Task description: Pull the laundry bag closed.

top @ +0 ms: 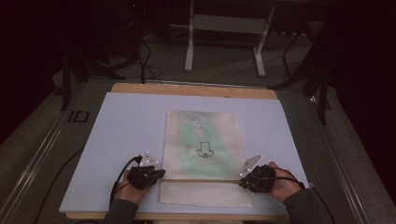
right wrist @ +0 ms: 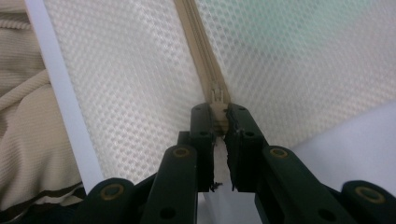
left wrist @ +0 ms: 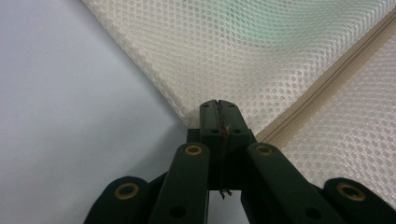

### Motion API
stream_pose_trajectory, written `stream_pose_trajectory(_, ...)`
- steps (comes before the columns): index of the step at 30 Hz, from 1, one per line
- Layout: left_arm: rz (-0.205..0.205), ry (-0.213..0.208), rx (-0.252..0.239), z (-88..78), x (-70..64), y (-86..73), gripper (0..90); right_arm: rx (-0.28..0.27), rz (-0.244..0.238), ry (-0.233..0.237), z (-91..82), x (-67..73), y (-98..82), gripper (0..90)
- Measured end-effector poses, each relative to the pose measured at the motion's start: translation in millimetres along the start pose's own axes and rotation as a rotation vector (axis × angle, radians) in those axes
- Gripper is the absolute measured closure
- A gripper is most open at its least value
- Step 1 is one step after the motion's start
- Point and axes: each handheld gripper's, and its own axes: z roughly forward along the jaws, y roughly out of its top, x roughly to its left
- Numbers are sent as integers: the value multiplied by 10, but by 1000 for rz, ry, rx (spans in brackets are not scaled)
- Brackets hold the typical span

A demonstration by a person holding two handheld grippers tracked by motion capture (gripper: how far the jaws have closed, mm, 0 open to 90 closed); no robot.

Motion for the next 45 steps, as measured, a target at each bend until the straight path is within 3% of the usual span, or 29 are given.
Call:
stream_pose_trajectory(14, -2, 0, 0, 1, -4, 1, 894, 7, 56, -14, -20, -85, -163, 819)
stream_pose_trajectory(22, 7, 1, 4, 0, -7, 5, 892, 5, 63, -8, -24, -84, -173, 812)
stream_pose_trajectory(25, -11, -16, -1, -2, 19, 1, 890, 13, 74, -1, -17, -85, -203, 771)
stream_pose_trajectory(26, -13, -17, -3, -3, 19, -1, 887, 17, 100, 5, -10, -90, -235, 741)
stream_pose_trajectory(32, -25, -33, -15, -4, 37, -11, 881, -41, 131, 12, -52, -107, -274, 664)
stream_pose_trajectory(37, -17, -34, -23, -17, 42, -14, 865, -112, 161, -33, -92, -151, -294, 564)
stream_pose_trajectory(41, -15, -24, -28, -32, 45, -14, 861, -124, 177, -44, -96, -176, -320, 541)
stream_pose_trajectory(45, -20, -3, -41, -60, 64, -21, 850, -148, 225, -70, -120, -219, -366, 521)
